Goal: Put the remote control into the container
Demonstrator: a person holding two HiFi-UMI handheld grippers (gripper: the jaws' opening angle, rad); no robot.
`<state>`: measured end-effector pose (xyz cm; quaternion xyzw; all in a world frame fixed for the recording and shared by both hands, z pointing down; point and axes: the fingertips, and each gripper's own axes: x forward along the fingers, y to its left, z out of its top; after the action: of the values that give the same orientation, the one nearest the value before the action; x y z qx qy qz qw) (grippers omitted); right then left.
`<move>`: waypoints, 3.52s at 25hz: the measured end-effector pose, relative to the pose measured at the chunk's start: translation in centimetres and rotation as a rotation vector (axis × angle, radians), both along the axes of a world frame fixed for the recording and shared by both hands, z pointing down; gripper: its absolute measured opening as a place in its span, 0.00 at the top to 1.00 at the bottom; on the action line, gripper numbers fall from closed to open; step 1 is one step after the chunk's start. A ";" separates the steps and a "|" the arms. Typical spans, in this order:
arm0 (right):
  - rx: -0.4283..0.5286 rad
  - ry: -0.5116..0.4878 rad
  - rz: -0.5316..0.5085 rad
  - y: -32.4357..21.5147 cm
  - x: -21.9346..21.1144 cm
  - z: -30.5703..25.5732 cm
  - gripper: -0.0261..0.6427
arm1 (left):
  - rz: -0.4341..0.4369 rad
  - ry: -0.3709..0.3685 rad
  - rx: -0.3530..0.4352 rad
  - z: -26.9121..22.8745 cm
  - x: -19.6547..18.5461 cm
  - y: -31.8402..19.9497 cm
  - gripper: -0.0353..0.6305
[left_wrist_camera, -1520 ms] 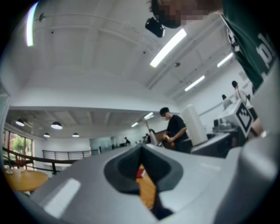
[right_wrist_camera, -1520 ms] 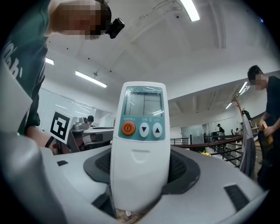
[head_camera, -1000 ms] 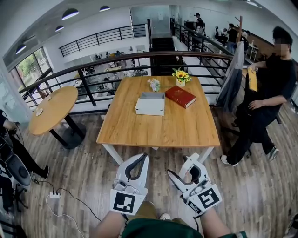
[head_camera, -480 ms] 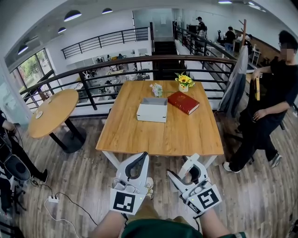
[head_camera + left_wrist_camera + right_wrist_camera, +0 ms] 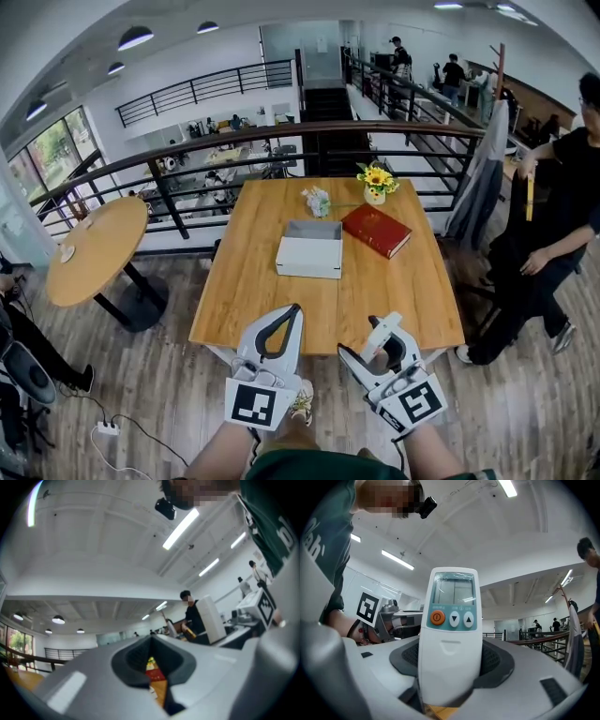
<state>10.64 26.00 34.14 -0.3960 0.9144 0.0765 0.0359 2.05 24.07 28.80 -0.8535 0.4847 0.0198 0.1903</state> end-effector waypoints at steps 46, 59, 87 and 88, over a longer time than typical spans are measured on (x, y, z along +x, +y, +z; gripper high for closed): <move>-0.059 0.037 0.133 -35.1 -8.3 -1.6 0.52 | 0.166 0.051 -0.060 -1.0 -6.5 -37.2 0.95; -0.082 0.014 0.077 -38.8 -5.4 -1.3 0.52 | 0.093 0.035 -0.065 0.0 -4.4 -40.5 0.95; -0.371 0.497 -0.182 -54.5 -10.7 16.1 0.52 | -0.006 -0.029 -0.151 6.8 -6.8 -48.1 0.95; -0.384 0.515 -0.191 -54.9 -10.8 17.0 0.52 | -0.008 -0.024 -0.154 7.0 -6.9 -48.4 0.95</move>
<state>-0.18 -28.88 51.15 -0.2756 0.9242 -0.0032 -0.2644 -4.84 -24.33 35.83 -0.8639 0.4857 -0.0285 0.1299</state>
